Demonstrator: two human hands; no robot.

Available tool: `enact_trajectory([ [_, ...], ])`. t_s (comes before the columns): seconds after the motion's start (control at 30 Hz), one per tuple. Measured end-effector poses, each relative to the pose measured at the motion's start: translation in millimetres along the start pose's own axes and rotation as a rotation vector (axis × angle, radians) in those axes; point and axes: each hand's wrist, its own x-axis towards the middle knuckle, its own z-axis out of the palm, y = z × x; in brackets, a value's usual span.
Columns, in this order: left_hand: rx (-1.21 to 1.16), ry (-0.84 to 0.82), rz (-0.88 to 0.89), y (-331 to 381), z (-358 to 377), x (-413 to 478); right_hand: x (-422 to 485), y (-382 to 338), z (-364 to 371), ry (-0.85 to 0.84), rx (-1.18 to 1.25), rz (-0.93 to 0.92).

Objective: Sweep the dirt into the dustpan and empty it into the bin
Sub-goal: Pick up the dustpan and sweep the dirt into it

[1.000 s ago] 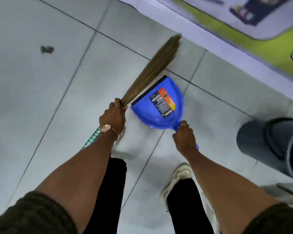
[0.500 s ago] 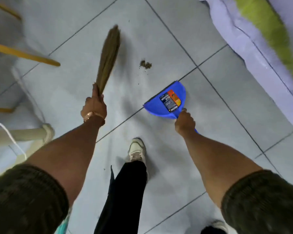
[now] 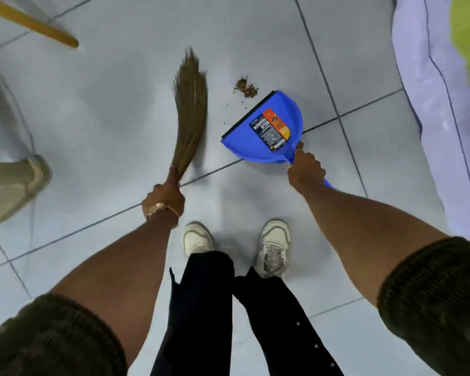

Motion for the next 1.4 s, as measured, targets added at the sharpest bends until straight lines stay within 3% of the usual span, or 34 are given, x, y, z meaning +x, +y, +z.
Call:
enact_trajectory([
  [0.27, -0.11, -0.045, -0.008, 46.5, 24.0, -20.2, 25.6, 23.2, -18.5, 0.038, -0.164, -0.105],
  [0.5, -0.137, -0.047, 0.109, 99.8, 17.9, -7.6, 34.7, 35.6, -8.3, 0.085, -0.108, -0.098],
  [0.87, -0.006, 0.251, 0.266, 50.6, -46.5, -17.6, 21.4, 51.1, -2.8, 0.072, 0.106, 0.022],
  [1.07, 0.053, 0.149, 0.197, 74.1, -72.2, 50.2, 35.8, 61.3, -3.3, 0.064, 0.171, 0.095],
  [1.4, 0.161, 0.05, 0.423, 92.8, -51.0, 46.1, 75.0, 46.7, -38.3, 0.124, 0.104, -0.022],
])
